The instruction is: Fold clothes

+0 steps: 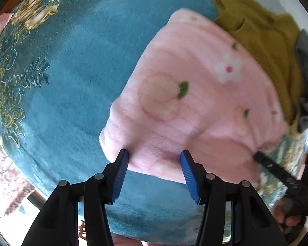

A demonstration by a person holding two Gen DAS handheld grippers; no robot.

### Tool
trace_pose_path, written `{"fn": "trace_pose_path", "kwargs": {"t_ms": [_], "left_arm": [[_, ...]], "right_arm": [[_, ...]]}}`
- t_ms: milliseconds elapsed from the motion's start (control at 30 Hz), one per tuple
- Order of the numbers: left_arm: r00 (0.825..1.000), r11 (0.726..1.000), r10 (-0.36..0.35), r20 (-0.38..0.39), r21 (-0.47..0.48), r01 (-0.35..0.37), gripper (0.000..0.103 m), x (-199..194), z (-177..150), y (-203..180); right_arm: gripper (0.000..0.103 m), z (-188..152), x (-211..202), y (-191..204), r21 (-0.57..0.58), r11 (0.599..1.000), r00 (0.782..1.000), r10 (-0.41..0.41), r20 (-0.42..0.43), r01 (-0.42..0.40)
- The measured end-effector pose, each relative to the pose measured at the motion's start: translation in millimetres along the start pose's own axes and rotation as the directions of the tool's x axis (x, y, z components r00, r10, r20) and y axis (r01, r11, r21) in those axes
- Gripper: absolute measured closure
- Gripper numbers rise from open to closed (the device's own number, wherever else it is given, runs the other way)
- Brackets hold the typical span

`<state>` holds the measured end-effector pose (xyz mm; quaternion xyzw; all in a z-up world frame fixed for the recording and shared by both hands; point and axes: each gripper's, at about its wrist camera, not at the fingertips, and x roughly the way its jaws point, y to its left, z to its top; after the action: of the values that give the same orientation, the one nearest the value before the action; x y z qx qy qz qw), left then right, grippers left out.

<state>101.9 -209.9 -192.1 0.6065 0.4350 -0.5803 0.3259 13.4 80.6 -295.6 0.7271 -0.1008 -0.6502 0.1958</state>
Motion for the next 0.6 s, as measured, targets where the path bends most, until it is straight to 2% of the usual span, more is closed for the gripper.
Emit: {"fn": "trace_pose_path", "kwargs": {"t_ms": [33, 100, 267, 333, 367, 400, 467, 567, 600], "left_arm": [[0.999, 0.999, -0.039, 0.020, -0.005, 0.039, 0.050, -8.4, 4.1, 0.5], [0.996, 0.998, -0.069, 0.057, 0.002, 0.069, 0.050, -21.4, 19.3, 1.3], [0.988, 0.997, -0.078, 0.134, -0.008, 0.079, 0.050, -39.0, 98.4, 0.8], [0.986, 0.997, -0.072, 0.148, -0.001, 0.073, 0.050, -34.9, 108.4, -2.7], [0.987, 0.997, -0.082, 0.139, 0.002, 0.082, 0.051, -27.3, 113.2, -0.5], [0.987, 0.996, -0.092, 0.130, 0.004, 0.092, 0.058, -19.5, 118.3, 1.9], [0.988, 0.993, -0.119, 0.101, 0.000, 0.119, 0.066, -3.7, 129.9, 5.0], [0.985, 0.985, -0.169, 0.047, -0.032, 0.170, 0.068, 19.1, 140.1, 6.5], [0.980, 0.979, -0.196, 0.039, -0.048, 0.197, 0.073, 24.2, 141.2, 8.4]], "right_arm": [[0.078, -0.1, 1.5, 0.9, -0.004, 1.000, 1.000, -0.006, -0.004, 0.006], [0.076, 1.4, 2.7, 2.4, -0.008, 1.000, 1.000, -0.003, -0.010, 0.002], [0.076, 0.8, 6.2, 0.4, 0.003, 1.000, 1.000, 0.013, -0.020, -0.013], [0.076, -1.7, 6.5, -1.7, 0.024, 1.000, 1.000, 0.017, -0.022, -0.016], [0.076, -3.2, 7.3, -1.7, 0.032, 0.999, 1.000, 0.017, -0.023, -0.016], [0.076, -4.4, 7.2, -2.0, 0.037, 0.999, 1.000, 0.015, -0.025, -0.014], [0.076, -3.9, 8.7, 0.9, 0.043, 0.999, 1.000, 0.009, -0.029, -0.007], [0.076, -1.3, 10.6, 3.2, 0.046, 0.999, 0.999, 0.002, -0.036, 0.000], [0.076, -0.7, 10.7, 2.9, 0.047, 0.999, 0.999, 0.000, -0.039, 0.002]]}}
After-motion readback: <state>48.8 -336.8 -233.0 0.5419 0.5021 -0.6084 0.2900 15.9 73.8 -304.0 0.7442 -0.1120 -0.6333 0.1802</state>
